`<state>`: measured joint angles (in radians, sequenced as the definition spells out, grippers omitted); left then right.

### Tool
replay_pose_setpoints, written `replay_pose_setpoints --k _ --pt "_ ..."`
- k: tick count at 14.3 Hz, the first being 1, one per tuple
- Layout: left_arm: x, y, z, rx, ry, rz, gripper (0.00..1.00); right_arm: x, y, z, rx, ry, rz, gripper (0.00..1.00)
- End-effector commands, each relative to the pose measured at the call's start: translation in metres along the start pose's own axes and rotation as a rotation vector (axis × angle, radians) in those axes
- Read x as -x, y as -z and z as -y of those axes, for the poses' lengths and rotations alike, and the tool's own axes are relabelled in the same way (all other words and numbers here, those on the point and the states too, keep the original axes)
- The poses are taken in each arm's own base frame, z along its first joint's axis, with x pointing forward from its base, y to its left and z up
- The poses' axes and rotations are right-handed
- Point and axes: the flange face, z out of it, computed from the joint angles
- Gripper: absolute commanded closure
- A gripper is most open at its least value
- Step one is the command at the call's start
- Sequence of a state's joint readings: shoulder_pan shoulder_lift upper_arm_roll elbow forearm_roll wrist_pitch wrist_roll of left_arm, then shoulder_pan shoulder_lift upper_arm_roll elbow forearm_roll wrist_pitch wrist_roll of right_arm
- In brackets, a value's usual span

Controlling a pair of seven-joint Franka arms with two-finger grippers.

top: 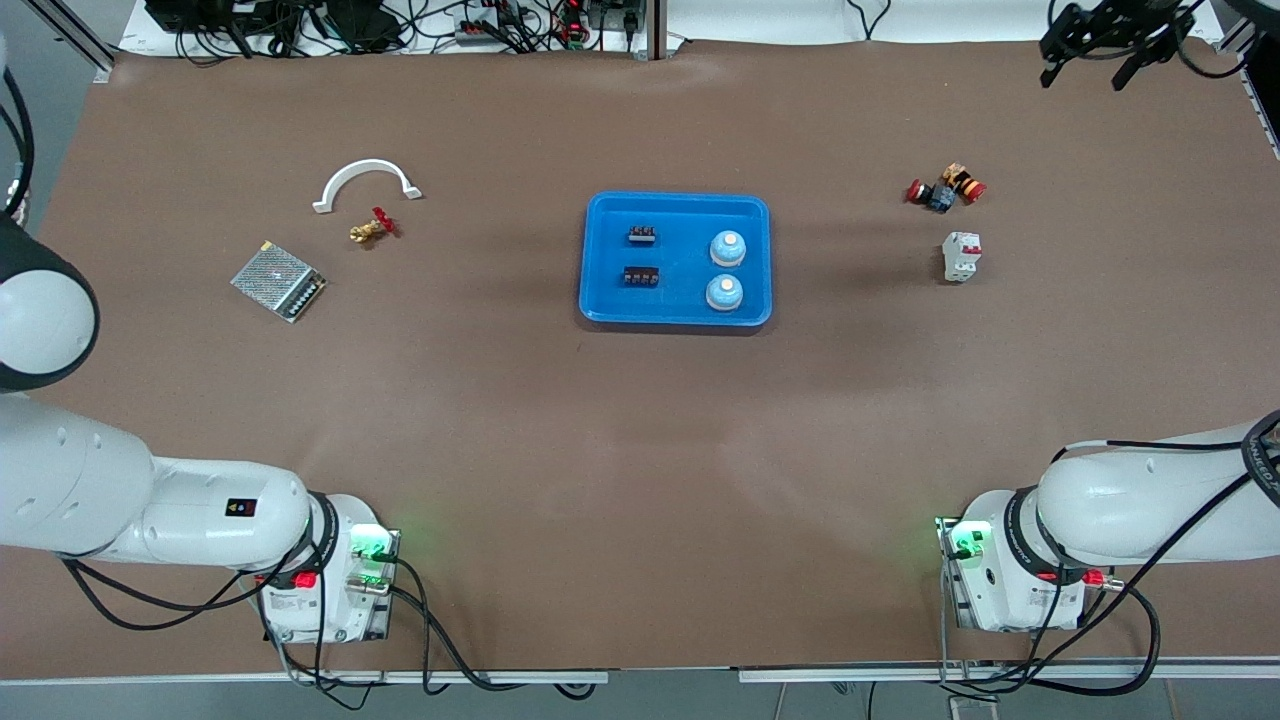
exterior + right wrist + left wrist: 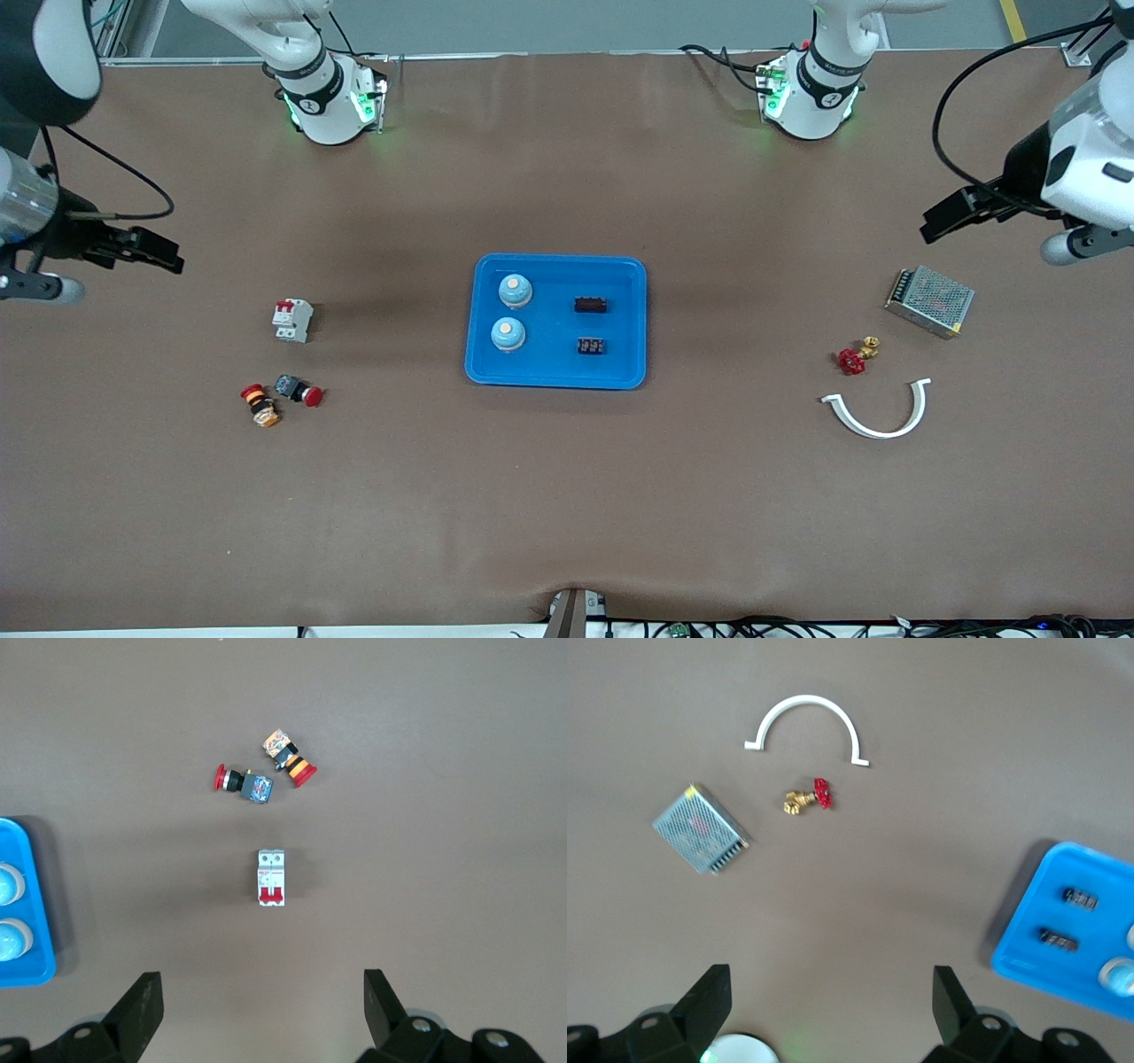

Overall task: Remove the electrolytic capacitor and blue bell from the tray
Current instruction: 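Move the right gripper and the left gripper toward the blue tray, then lower the right gripper to a bell while the left gripper lowers to a capacitor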

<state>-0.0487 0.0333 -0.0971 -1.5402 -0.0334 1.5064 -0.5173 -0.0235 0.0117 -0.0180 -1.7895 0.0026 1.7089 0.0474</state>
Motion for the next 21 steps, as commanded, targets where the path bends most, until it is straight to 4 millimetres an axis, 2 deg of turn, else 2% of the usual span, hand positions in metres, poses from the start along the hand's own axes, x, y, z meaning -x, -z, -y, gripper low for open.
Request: replay_pose_setpoints --k 1,4,7,10,12,14,15,17,19,21 --pt "-0.006 -0.024 -0.027 0.018 0.148 0.022 0.00 0.004 -0.016 0.015 -0.007 0.018 0.006 0.00" --pt "-0.003 -0.045 -0.055 0.017 0.297 0.047 0.00 0.005 -0.028 0.051 -0.002 -0.004 0.008 0.00" --pt "0.003 -0.067 -0.071 0.005 0.304 0.062 0.00 0.008 -0.040 0.097 0.009 -0.043 0.017 0.00" --pt "0.008 -0.088 -0.093 0.022 0.420 0.047 0.00 0.012 -0.053 0.153 0.015 -0.073 -0.003 0.00" --pt "0.011 -0.111 -0.113 0.032 0.491 0.043 0.00 0.013 -0.072 0.189 0.017 -0.086 -0.013 0.00" --pt "0.012 -0.125 -0.130 0.058 0.572 0.031 0.00 0.017 -0.088 0.224 0.019 -0.090 -0.021 0.00" --pt "0.013 -0.134 -0.141 0.074 0.639 0.027 0.00 0.018 -0.097 0.235 0.022 -0.078 -0.018 0.00" --pt "0.025 -0.148 -0.164 0.065 0.639 0.025 0.00 0.019 -0.113 0.256 -0.002 -0.081 -0.017 0.00" --pt "0.024 -0.161 -0.172 0.070 0.694 0.032 0.00 0.015 -0.130 0.271 -0.054 -0.120 -0.005 0.00" --pt "0.032 -0.181 -0.195 0.079 0.776 0.032 0.00 0.017 -0.150 0.292 -0.053 -0.113 -0.014 0.00"
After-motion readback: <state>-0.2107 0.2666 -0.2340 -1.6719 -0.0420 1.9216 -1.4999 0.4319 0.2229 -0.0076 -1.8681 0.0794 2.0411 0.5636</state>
